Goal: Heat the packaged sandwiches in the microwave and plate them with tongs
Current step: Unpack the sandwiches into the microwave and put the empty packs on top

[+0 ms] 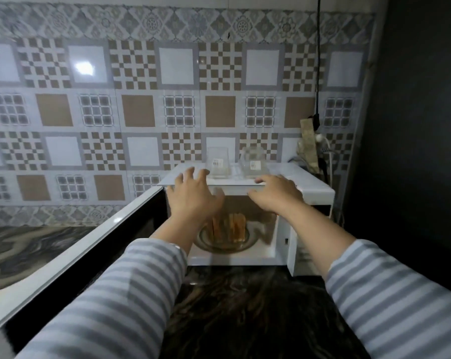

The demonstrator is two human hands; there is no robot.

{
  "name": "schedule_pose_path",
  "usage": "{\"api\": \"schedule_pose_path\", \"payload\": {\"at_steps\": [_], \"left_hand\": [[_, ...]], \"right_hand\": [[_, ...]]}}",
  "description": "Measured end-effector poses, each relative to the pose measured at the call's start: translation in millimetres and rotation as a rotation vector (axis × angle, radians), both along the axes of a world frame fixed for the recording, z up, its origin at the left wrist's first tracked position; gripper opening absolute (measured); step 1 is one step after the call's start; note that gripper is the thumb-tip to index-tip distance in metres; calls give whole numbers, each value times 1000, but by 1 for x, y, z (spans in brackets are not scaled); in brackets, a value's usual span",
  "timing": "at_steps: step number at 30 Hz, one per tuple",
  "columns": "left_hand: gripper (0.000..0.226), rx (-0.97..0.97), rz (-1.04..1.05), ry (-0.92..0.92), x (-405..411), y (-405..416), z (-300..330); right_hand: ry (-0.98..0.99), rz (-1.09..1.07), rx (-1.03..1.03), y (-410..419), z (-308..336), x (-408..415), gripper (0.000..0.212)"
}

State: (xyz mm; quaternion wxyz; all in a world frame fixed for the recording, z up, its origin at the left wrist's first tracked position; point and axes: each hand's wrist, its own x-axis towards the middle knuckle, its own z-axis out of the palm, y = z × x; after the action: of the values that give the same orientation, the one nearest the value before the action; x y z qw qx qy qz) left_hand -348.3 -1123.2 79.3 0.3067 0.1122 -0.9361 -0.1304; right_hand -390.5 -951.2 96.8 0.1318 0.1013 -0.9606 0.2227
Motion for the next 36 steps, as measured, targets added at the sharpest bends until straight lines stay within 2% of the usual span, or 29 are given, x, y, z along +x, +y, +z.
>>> {"api": "schedule_pose_path", "payload": {"at_steps": [4, 10, 16, 20, 24, 29, 31, 36], "left_hand": [[52, -29, -45, -136, 67, 13, -32], [36, 37, -118, -376, 157, 27, -93], [31, 157, -48, -400, 226, 42, -153], [31, 281, -27, -433, 275, 38, -186], [29, 259, 95, -469, 326, 13, -199], [25, 211, 200, -412, 361, -51, -188], [31, 212, 220, -385, 364, -81, -181], [68, 199, 153, -220, 347, -149, -145]], "right_hand": [[-143, 48, 17, 9, -45, 61, 43], [-358, 119, 57, 22, -130, 144, 38], [-419, 153, 83, 35, -185, 213, 39], [-444, 195, 98, 36, -201, 255, 29], [-457, 276, 71, 22, -203, 286, 33], [-352, 332, 63, -14, -171, 308, 39], [-309, 360, 73, -33, -148, 312, 40], [-107, 330, 17, -92, -80, 318, 51]]}}
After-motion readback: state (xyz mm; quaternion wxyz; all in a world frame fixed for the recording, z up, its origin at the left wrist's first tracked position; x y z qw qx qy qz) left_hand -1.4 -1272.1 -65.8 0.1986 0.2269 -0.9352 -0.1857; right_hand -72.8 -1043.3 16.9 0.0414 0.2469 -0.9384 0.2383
